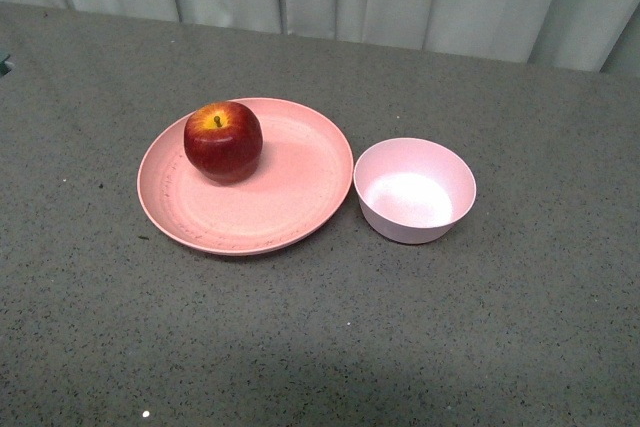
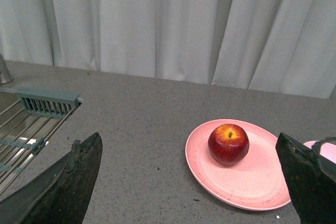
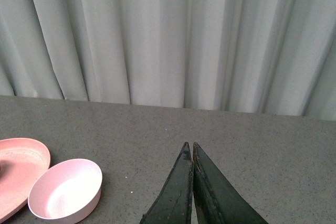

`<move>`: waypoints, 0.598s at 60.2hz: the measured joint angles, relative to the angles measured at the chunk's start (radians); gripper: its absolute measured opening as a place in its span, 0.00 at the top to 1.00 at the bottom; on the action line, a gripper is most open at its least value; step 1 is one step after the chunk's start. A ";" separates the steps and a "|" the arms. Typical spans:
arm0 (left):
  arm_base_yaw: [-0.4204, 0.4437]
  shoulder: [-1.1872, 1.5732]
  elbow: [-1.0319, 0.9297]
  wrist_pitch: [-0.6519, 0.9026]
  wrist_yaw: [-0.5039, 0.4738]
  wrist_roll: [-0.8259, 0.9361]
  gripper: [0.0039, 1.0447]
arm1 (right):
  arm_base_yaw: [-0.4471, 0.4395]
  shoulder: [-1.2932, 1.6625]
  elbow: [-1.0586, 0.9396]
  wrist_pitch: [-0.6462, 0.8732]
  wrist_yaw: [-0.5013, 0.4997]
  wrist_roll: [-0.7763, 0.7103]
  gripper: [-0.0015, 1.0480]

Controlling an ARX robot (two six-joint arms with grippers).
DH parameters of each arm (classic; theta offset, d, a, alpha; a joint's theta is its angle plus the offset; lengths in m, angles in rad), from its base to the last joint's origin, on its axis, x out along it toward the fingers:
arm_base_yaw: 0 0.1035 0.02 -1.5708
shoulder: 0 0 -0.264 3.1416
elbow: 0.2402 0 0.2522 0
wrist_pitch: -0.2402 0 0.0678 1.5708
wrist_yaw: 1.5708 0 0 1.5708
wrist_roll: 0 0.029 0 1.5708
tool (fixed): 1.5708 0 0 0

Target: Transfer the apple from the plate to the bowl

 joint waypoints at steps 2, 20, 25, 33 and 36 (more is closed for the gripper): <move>0.000 0.000 0.000 0.000 0.000 0.000 0.06 | 0.000 -0.012 0.000 -0.012 0.000 0.000 0.99; 0.000 0.000 0.000 0.000 0.000 0.000 0.06 | 0.000 -0.120 0.000 -0.119 0.000 0.000 0.99; 0.000 0.000 0.000 0.000 0.000 0.000 0.06 | 0.000 -0.148 0.000 -0.147 0.000 0.000 0.99; 0.000 0.000 0.000 0.000 -0.001 0.000 0.06 | 0.000 -0.308 0.000 -0.324 -0.002 0.000 0.99; 0.000 0.000 0.000 0.000 -0.001 0.000 0.06 | 0.000 -0.322 0.000 -0.325 -0.002 0.000 0.99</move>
